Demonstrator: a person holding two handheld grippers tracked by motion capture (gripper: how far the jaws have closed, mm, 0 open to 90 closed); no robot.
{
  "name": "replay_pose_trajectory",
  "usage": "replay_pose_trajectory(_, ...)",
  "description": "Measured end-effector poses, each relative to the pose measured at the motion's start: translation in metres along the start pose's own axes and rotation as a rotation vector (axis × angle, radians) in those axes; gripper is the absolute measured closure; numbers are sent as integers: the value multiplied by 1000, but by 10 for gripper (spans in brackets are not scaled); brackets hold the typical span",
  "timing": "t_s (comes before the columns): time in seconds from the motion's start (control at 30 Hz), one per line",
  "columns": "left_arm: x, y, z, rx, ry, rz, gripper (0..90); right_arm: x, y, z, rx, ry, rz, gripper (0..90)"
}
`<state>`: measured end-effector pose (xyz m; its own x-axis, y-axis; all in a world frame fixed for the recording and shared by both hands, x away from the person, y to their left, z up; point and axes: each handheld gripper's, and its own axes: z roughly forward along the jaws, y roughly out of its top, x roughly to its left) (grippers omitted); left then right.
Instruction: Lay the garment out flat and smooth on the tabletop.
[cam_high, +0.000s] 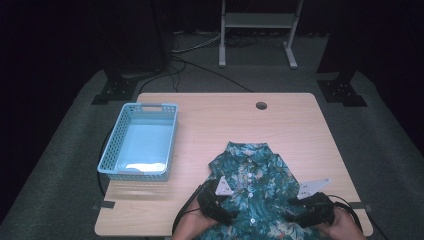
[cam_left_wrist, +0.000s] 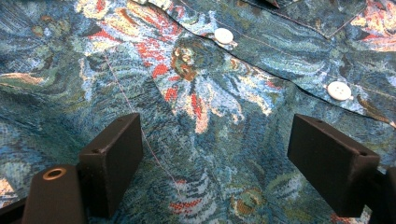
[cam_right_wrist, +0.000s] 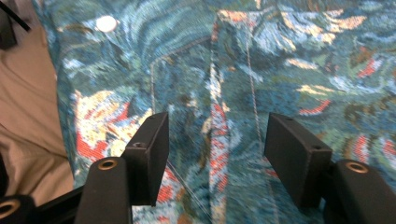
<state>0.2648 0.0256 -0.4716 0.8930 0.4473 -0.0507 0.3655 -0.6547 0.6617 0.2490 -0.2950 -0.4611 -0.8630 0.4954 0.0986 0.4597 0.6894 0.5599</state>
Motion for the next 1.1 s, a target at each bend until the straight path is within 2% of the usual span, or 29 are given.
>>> replay_pose_trajectory(0.07,0,0,0,-1,0,-1,177,-1,4,-1,11,-20,-17,403)
replay_pose_trajectory(0.17,0,-1,0,-4,-2,-1,177,-2,13,-2,2,-24,-31,407)
replay_pose_trajectory(0.27,1,-2,0,-11,-7,10,178,0,25,1,-14,-24,-66,412)
replay_pose_trajectory(0.6,1,-4,0,-23,-9,14,178,3,52,28,0,-29,-160,474)
replay_pose_trajectory(0.8,0,-4,0,-27,-5,20,178,4,60,37,9,-45,-191,535)
replay_pose_trajectory(0.9,1,-5,0,-29,-7,21,178,1,61,40,8,-31,-174,555)
replay_pose_trajectory(1.1,2,-6,-1,-38,-15,16,178,-8,59,38,-3,-9,-130,713)
